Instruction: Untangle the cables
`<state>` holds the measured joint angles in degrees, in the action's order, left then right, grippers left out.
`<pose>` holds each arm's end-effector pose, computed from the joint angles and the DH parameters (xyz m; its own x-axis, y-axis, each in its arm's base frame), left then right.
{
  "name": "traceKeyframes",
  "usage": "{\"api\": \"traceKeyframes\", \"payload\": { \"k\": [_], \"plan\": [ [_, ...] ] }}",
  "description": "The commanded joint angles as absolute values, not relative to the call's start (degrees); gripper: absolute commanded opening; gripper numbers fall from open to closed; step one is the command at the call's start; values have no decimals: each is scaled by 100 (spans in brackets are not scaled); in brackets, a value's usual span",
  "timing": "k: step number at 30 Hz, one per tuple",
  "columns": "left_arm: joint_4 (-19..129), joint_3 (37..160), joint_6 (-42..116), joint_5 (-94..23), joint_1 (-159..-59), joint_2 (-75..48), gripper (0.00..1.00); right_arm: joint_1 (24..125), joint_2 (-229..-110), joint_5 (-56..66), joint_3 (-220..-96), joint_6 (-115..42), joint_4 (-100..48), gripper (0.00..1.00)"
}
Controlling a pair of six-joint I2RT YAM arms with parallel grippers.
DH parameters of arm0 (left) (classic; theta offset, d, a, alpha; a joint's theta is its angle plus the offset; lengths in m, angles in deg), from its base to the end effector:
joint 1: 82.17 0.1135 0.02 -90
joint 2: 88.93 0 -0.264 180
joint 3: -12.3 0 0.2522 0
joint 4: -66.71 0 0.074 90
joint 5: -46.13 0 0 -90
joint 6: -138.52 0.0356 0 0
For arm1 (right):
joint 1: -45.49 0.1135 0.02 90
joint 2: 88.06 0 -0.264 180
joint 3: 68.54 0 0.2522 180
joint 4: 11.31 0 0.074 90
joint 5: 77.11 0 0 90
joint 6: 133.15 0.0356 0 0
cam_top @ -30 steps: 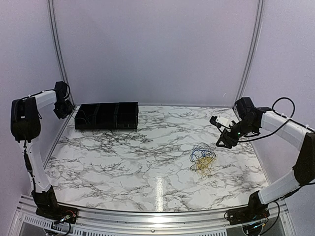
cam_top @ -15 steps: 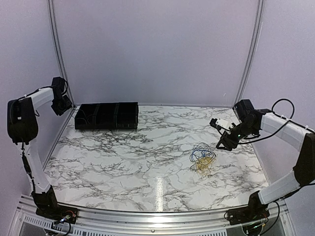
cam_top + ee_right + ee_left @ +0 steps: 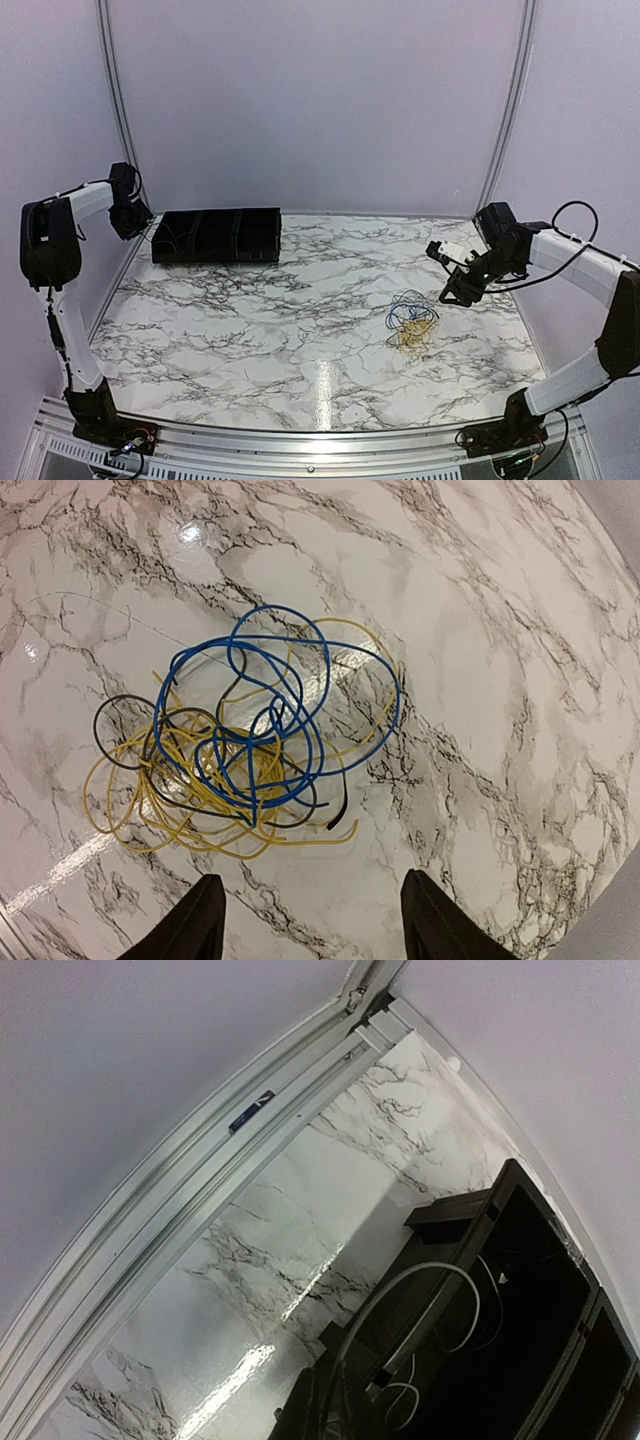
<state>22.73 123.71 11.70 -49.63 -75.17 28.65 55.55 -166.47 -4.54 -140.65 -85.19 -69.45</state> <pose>0.4592 0.0600 0.2364 -0.4991 -0.6620 -0.5591 -0.6048 0.7282 -0.3223 0.2583 0.0567 0.2470 -0.4629 -0.7310 -0.5014 -0.8131 0.5754 -0.0882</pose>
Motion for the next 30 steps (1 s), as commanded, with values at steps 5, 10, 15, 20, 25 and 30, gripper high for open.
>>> {"api": "traceKeyframes", "payload": {
  "k": [5, 10, 15, 20, 25, 30],
  "plan": [
    [2503, 12443, 1192, -4730, -7597, 2973, 0, 5539, -16676, -417, -14178, -8550, -6846, 60],
    [2956, 12590, 1445, -4325, -7962, 3162, 0, 5542, -16729, -407, -14172, -8560, -6840, 60],
    [3036, 12769, 1387, -4198, -8174, 3637, 0, 5546, -16827, -399, -14286, -8569, -6869, 60],
    [3076, 13005, 1390, -4195, -8469, 3963, 0, 5544, -16856, -394, -14341, -8570, -6922, 61],
    [3071, 13087, 1286, -4157, -8490, 4129, 3, 5541, -16831, -398, -14271, -8570, -6909, 60],
    [3029, 12872, 1299, -4330, -8516, 3532, 27, 5542, -16851, -388, -14288, -8548, -6872, 60]
  ]
}}
